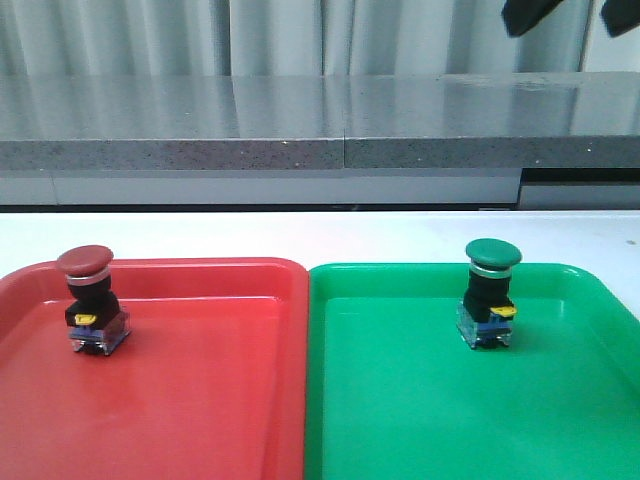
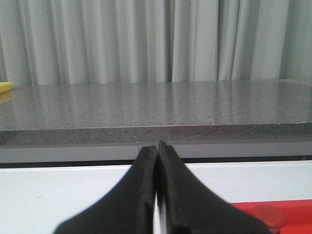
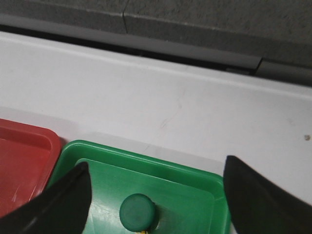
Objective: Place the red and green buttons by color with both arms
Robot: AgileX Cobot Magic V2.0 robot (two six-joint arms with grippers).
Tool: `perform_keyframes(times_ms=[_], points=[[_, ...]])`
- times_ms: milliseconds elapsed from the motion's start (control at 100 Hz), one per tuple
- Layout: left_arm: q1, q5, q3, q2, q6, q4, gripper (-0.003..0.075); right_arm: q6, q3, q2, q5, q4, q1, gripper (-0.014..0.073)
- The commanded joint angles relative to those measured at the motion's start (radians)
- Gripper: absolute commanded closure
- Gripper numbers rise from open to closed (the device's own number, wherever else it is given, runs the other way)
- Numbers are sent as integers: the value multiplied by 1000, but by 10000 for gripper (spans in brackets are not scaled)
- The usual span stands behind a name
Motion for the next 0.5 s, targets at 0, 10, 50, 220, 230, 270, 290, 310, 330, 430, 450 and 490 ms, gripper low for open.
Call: perform_keyframes(times_ms=[0,10,50,220,230,270,290,310,330,430,450,490], points=[[2,-80,41,-29,-5,-9,739,0,-1,-91,-24,-44,-19,30],[2,-80,41,-29,-5,-9,739,0,5,-97,-22,-44,-23,30],[2,-80,41,-29,-5,-9,739,0,24,-135,-11,-45,-34,30],[2,-80,41,-29,-5,-9,739,0,112,-297,20,-49,-91,34],[2,-80,41,-29,-5,-9,739,0,116,-312,20,-50,-93,34],[2,-80,41,-29,-5,-9,739,0,141,-352,21,-50,-102,34],[2,-80,41,-29,-5,-9,739,0,153,-366,22,-50,-103,34],[2,-80,41,-29,-5,-9,739,0,165,-389,23,-50,-104,34],[2,-80,41,-29,-5,-9,739,0,176,-410,23,-50,-104,34],[2,-80,41,-29,-5,-9,739,0,229,-510,27,-50,-104,39],[2,-80,41,-29,-5,-9,739,0,240,-530,31,-50,-104,48],[2,-80,41,-29,-5,-9,739,0,256,-570,39,-50,-104,73]])
